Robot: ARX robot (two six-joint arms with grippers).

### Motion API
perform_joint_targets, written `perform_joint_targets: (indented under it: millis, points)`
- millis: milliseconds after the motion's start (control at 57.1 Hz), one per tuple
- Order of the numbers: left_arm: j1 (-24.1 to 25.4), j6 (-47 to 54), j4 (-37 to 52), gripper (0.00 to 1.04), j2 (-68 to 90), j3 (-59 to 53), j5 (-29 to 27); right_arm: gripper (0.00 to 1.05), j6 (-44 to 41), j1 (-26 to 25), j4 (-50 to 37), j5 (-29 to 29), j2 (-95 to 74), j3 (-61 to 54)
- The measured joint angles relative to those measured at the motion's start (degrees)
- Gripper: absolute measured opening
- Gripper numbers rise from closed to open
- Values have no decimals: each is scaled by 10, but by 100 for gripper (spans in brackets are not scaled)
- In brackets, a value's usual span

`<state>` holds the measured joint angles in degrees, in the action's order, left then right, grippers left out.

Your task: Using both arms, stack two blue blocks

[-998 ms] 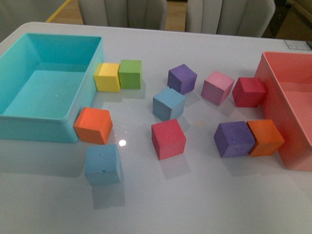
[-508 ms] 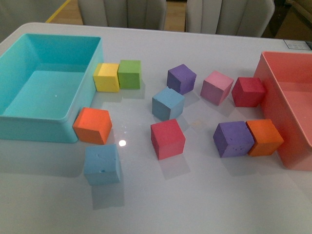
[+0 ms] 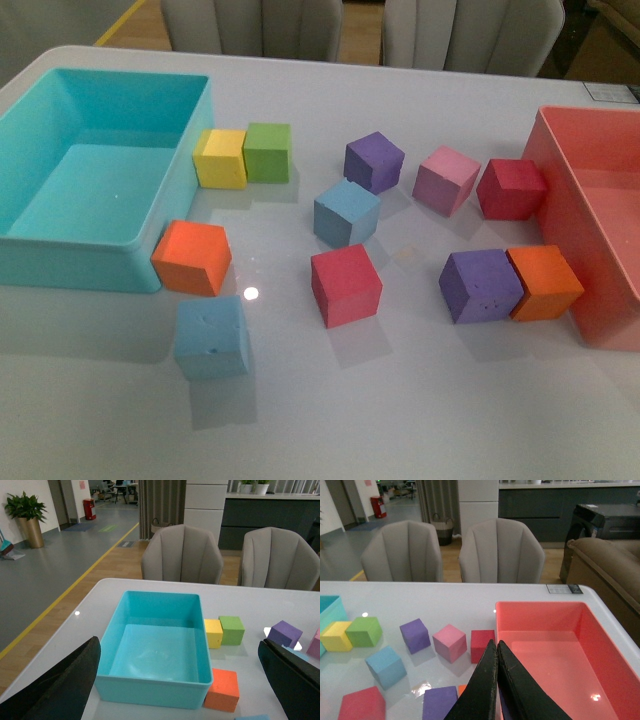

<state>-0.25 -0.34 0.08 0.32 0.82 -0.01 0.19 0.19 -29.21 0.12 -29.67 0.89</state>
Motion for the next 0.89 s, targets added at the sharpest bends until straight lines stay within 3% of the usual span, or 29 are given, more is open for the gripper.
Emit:
perform_joint_targets:
  millis: [893]
  points:
    - [0, 0, 0, 96, 0, 0, 0, 2, 0, 0, 206, 0, 210, 0]
